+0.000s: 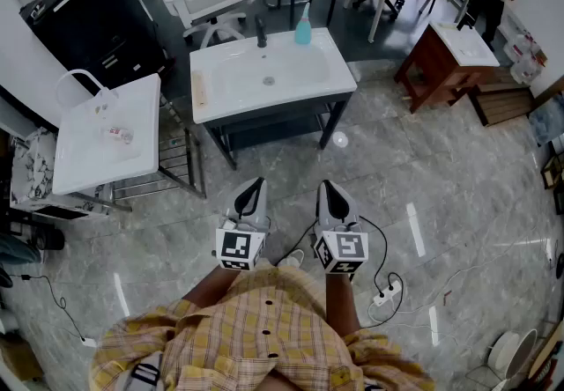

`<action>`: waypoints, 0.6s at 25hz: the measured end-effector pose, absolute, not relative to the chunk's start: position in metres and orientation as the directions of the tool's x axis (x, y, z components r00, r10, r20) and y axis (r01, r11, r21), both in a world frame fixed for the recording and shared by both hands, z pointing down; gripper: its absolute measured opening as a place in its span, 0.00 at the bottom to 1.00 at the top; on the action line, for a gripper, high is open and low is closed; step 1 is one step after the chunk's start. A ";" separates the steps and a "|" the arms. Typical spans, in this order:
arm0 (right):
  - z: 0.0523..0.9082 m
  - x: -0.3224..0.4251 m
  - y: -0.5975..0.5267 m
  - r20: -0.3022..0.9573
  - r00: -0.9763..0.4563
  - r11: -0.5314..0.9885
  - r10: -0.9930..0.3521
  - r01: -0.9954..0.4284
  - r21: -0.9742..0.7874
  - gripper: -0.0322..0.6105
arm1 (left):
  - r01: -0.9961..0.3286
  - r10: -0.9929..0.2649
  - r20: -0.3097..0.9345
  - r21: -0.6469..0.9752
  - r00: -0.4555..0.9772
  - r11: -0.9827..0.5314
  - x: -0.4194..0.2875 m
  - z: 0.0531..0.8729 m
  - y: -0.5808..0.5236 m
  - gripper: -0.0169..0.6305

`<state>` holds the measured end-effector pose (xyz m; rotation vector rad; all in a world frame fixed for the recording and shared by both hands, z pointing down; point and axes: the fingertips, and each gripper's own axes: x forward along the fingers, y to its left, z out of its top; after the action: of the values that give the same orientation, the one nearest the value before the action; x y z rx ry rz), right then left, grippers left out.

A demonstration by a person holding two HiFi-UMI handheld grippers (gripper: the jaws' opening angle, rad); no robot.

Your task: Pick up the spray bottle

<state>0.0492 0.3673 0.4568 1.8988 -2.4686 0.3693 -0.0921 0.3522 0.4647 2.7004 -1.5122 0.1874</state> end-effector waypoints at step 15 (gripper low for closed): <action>0.456 0.093 0.347 0.096 -0.344 0.316 -0.934 -0.921 -0.228 0.05 | -0.870 -0.866 0.151 -0.061 0.476 -0.489 -0.042 0.472 0.349 0.02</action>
<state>0.0926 0.3474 0.4560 1.8279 -2.5918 0.3887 -0.0424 0.3485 0.4715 2.6782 -1.5751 0.2522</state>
